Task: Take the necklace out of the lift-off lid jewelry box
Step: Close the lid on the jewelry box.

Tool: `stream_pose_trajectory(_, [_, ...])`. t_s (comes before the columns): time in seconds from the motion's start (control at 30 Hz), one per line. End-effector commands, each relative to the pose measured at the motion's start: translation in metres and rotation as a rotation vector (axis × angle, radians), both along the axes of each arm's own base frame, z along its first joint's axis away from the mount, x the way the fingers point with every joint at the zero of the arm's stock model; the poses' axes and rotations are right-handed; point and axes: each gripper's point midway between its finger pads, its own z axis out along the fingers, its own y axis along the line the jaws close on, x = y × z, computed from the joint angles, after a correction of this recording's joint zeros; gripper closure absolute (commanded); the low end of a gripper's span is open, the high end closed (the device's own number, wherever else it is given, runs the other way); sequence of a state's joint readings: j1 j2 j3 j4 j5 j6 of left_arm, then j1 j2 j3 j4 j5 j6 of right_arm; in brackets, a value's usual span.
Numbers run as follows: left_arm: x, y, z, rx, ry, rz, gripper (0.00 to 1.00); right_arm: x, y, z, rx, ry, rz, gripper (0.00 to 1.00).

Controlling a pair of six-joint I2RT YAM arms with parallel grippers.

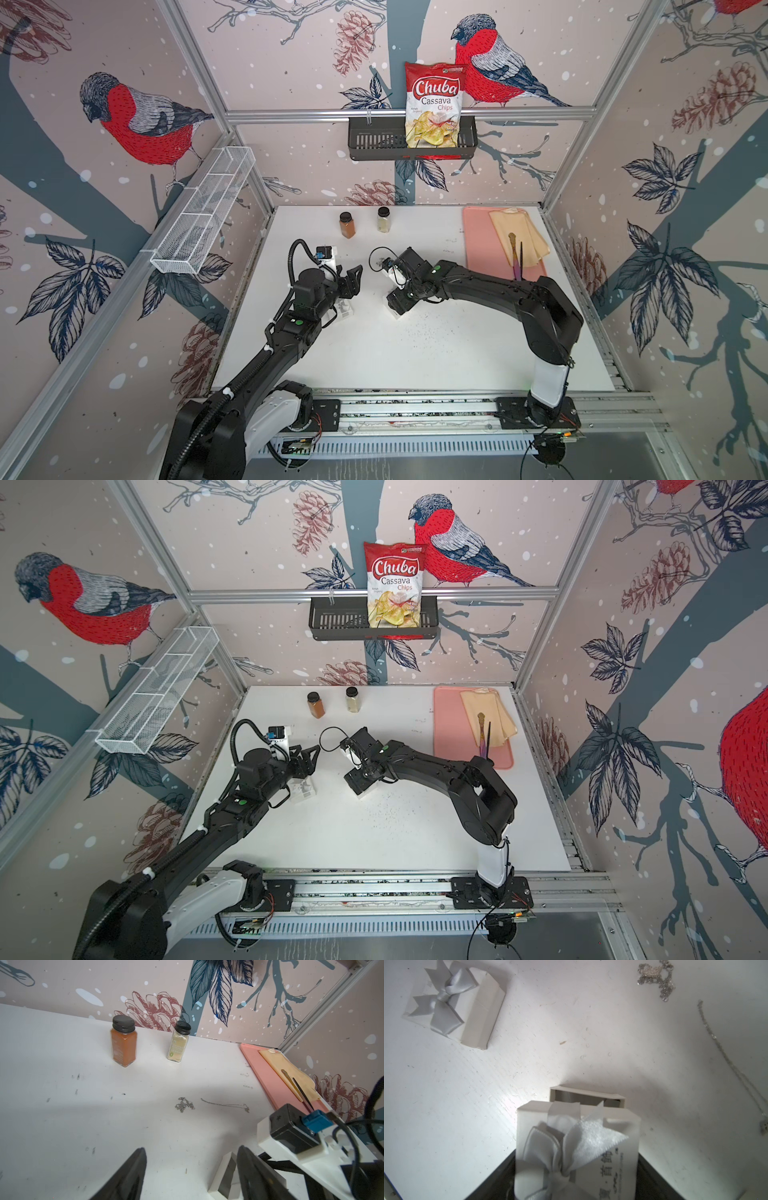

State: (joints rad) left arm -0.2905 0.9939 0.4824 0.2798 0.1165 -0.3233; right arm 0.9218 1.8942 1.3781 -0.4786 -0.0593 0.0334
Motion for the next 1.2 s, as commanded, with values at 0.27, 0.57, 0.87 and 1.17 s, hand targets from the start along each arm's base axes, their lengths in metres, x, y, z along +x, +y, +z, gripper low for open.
stream_pose_trajectory(0.27, [-0.003,0.012,-0.002,0.004,-0.005,0.057,0.27,0.013,0.005,-0.009,-0.035,-0.037,-0.015,0.21])
stream_pose_trajectory(0.57, [-0.002,0.009,-0.004,-0.004,0.002,0.045,0.27,0.015,0.002,-0.014,-0.045,-0.033,-0.054,0.21])
stream_pose_trajectory(0.87, [-0.001,0.008,-0.005,-0.003,0.004,0.040,0.27,0.012,0.003,-0.018,-0.044,-0.006,-0.067,0.21])
stream_pose_trajectory(1.17, [-0.001,0.008,-0.010,0.002,0.015,0.033,0.27,0.012,0.005,-0.020,-0.039,0.007,-0.076,0.21])
